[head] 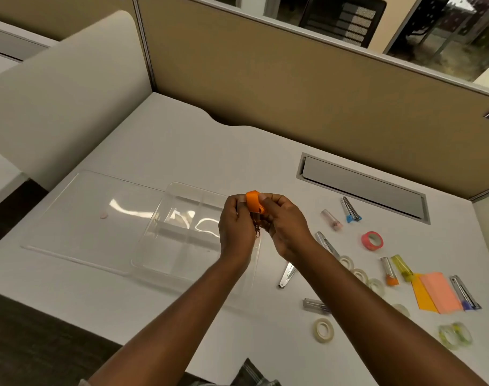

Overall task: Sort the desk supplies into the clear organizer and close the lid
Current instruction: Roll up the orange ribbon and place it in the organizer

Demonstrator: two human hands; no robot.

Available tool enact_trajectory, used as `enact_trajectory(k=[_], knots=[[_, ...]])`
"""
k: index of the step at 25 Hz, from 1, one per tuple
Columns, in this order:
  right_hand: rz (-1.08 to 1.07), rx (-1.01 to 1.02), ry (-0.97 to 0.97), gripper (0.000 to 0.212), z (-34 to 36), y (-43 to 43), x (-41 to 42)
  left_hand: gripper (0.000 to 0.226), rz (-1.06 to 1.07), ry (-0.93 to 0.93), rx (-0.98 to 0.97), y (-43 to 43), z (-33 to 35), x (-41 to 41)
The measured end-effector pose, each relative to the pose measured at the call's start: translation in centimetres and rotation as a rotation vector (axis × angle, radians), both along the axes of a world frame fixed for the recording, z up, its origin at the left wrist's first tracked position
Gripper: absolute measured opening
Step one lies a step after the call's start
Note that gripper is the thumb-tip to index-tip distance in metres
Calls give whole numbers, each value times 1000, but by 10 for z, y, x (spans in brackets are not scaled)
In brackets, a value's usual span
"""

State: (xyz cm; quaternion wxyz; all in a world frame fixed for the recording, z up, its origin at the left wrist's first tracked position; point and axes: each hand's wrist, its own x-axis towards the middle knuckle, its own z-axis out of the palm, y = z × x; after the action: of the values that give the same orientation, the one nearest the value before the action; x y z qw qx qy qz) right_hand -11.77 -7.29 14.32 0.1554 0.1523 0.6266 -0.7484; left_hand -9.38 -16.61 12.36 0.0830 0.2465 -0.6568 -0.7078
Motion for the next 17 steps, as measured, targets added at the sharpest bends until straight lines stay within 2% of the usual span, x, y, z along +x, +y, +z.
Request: enact_trajectory(k=[4, 8, 10, 13, 17], knots=[[-116, 167, -85, 20, -26, -16, -12, 37, -16, -100, 45, 4, -22, -12], [-113, 352, -138, 17, -54, -16, -28, 21, -44, -206, -123, -7, -49, -33], [-71, 484, -74, 12, -65, -15, -33, 16, -73, -219, -202, -15, -61, -47], [54, 716, 74, 18, -76, -11, -41, 13, -175, -213, -308, -23, -75, -60], [283, 950, 192, 25, -90, -2, -45, 13, -332, -138, -566, -30, -94, -59]])
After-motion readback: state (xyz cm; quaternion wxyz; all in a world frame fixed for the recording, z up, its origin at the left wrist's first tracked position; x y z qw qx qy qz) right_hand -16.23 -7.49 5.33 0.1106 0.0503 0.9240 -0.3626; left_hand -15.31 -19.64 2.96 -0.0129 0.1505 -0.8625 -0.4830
